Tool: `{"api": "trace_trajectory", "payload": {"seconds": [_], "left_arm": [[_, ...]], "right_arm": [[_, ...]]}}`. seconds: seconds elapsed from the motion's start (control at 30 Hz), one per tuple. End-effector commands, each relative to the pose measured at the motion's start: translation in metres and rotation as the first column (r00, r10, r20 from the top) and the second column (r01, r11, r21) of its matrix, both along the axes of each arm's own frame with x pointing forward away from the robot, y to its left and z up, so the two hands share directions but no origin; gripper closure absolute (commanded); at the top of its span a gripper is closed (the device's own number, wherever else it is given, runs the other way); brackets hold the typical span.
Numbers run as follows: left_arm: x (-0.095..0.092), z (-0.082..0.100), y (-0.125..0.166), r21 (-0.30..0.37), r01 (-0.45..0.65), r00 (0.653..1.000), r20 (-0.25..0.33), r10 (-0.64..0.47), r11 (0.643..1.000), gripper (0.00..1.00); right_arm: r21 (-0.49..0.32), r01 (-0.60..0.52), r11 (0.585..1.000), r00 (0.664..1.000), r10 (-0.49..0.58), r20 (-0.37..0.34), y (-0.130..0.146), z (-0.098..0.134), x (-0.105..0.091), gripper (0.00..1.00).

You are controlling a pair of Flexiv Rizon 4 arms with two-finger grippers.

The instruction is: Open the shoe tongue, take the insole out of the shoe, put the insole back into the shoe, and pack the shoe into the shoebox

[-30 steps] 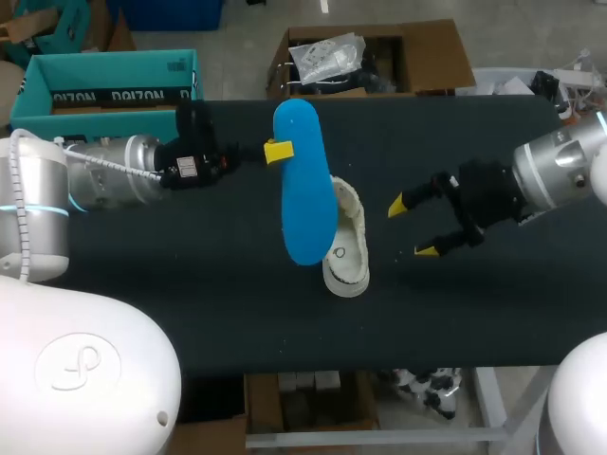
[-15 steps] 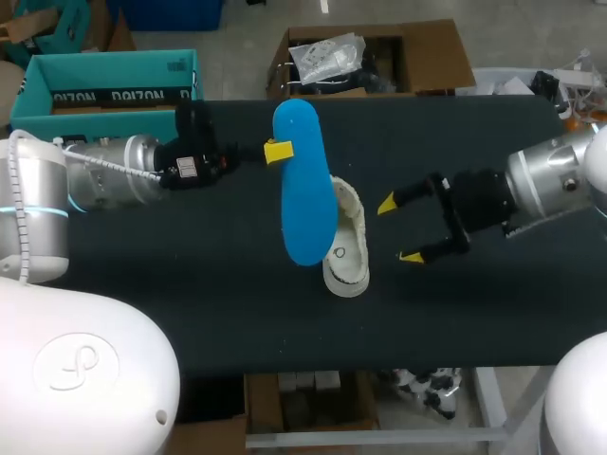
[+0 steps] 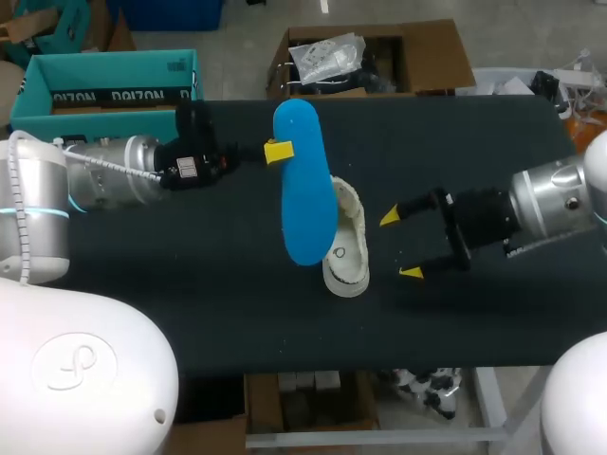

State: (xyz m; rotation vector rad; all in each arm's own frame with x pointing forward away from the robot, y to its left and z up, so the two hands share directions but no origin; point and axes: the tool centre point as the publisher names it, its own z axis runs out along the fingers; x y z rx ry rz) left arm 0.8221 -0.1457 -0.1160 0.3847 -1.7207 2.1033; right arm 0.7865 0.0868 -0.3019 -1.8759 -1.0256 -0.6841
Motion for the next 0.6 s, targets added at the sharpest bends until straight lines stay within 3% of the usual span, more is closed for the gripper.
{"api": "trace_trajectory", "payload": {"seconds": [0.03, 0.1, 0.13, 0.27, 0.37, 0.6], "left_arm": [[-0.001, 0.0, -0.001, 0.002, -0.004, 1.0, -0.002, 0.004, 1.0, 1.0], [-0.001, 0.0, -0.001, 0.002, -0.004, 1.0, -0.002, 0.004, 1.0, 1.0], [-0.004, 0.002, -0.004, 0.012, 0.014, 0.998, 0.054, -0.014, 1.0, 1.0], [-0.009, 0.008, -0.013, 0.034, 0.014, 0.987, 0.16, -0.02, 0.999, 1.0], [-0.012, 0.011, -0.016, 0.029, 0.009, 0.97, 0.243, -0.016, 1.0, 1.0], [-0.02, 0.008, -0.025, 0.014, 0.037, 0.924, 0.379, -0.039, 0.999, 1.0]], "right_arm": [[0.001, 0.001, 1.0, 1.0, -0.001, 0.001, -0.001, 0.0, -0.001, 0.0], [0.007, 0.006, 1.0, 1.0, -0.006, 0.014, 0.003, 0.005, 0.003, 0.0], [0.02, 0.018, 1.0, 1.0, -0.018, 0.012, 0.004, 0.006, 0.004, 0.0], [0.025, 0.033, 0.999, 0.999, -0.033, -0.031, 0.01, 0.006, 0.007, 0.0], [0.026, 0.049, 0.998, 0.993, -0.046, -0.107, 0.013, 0.005, 0.008, 0.0], [-0.005, 0.105, 0.994, 0.929, -0.1, -0.355, 0.023, 0.003, 0.009, 0.0]]}}
